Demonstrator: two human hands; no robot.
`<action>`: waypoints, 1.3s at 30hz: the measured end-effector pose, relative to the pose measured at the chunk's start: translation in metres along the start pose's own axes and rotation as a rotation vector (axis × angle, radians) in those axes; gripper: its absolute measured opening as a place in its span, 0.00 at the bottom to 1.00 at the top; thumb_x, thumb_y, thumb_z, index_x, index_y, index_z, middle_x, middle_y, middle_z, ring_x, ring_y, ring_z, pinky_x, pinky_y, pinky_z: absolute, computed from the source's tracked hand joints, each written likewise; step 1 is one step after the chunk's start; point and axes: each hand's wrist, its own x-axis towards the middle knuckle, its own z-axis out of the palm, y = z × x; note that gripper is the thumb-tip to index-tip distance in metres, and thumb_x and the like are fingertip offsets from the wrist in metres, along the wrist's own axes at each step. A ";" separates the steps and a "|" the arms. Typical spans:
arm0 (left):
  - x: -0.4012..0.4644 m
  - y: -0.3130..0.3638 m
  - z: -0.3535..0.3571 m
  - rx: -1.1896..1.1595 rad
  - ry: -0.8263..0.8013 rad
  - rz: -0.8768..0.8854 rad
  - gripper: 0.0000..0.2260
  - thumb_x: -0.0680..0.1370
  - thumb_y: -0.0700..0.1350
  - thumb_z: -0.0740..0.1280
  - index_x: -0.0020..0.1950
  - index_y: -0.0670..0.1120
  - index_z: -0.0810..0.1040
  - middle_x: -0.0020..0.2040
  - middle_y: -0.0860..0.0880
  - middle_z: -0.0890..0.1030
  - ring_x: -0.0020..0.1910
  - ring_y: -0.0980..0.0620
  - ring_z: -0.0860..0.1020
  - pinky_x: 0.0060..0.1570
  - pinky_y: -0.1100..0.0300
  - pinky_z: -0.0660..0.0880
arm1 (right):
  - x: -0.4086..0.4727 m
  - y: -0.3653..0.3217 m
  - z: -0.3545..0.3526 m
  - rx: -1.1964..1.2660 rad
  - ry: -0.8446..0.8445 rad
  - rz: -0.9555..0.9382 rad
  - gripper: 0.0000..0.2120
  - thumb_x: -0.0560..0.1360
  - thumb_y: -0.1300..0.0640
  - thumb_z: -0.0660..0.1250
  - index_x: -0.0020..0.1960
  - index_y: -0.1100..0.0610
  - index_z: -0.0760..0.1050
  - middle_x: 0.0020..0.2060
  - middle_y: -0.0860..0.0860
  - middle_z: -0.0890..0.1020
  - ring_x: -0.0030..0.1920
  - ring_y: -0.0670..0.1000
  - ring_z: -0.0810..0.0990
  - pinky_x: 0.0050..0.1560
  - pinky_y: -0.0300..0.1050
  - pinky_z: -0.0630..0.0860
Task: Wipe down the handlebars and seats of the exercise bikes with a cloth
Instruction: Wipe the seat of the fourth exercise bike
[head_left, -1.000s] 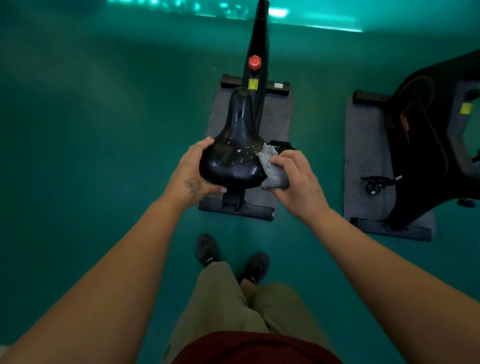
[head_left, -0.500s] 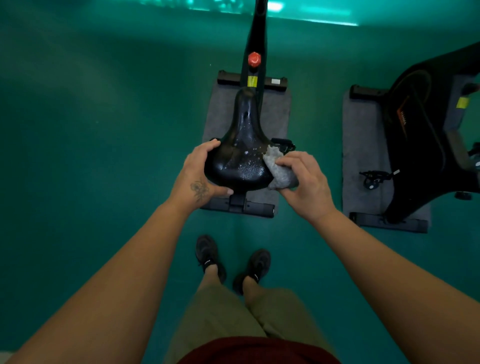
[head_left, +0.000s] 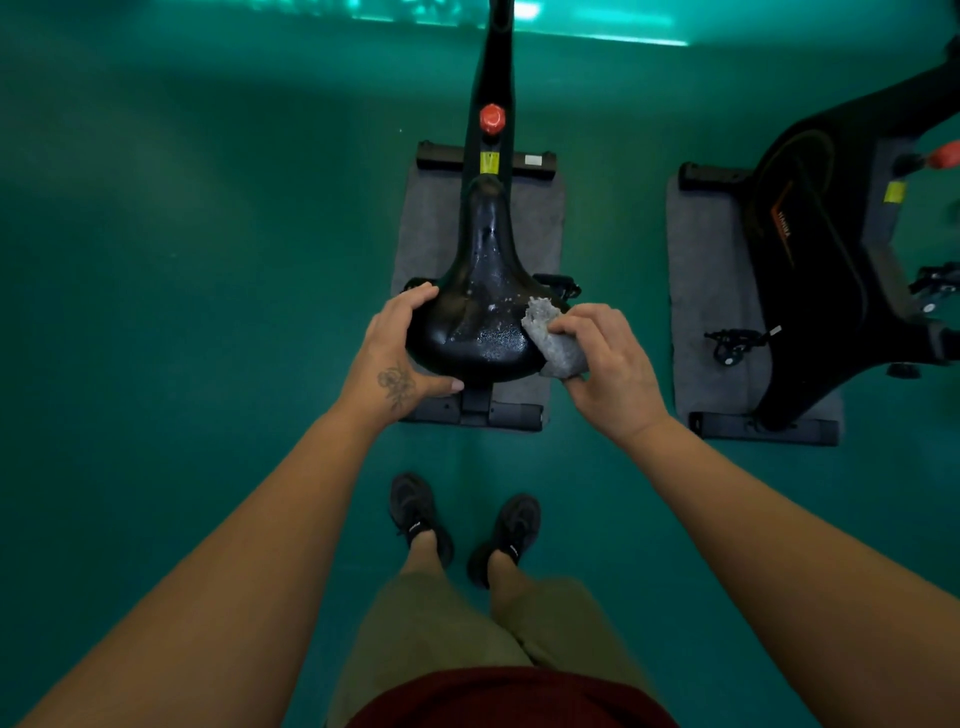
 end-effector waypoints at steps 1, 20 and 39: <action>0.000 -0.001 0.000 0.000 0.002 0.001 0.53 0.59 0.45 0.89 0.80 0.54 0.68 0.77 0.54 0.70 0.75 0.51 0.68 0.77 0.44 0.67 | -0.001 -0.004 0.002 -0.008 -0.004 -0.003 0.23 0.67 0.71 0.74 0.61 0.62 0.78 0.59 0.57 0.77 0.58 0.60 0.77 0.57 0.56 0.78; 0.000 -0.002 -0.003 -0.011 -0.019 -0.005 0.51 0.61 0.45 0.89 0.80 0.55 0.68 0.78 0.56 0.69 0.78 0.52 0.65 0.80 0.46 0.64 | -0.007 -0.027 0.011 -0.044 -0.010 0.022 0.23 0.67 0.70 0.76 0.61 0.65 0.77 0.57 0.60 0.76 0.59 0.61 0.76 0.64 0.53 0.76; 0.004 -0.014 -0.002 -0.035 0.001 0.030 0.51 0.59 0.44 0.89 0.78 0.56 0.70 0.76 0.61 0.70 0.77 0.54 0.67 0.78 0.44 0.67 | -0.006 -0.058 0.017 -0.063 -0.005 0.049 0.22 0.63 0.72 0.74 0.57 0.64 0.78 0.55 0.60 0.77 0.56 0.62 0.78 0.58 0.55 0.78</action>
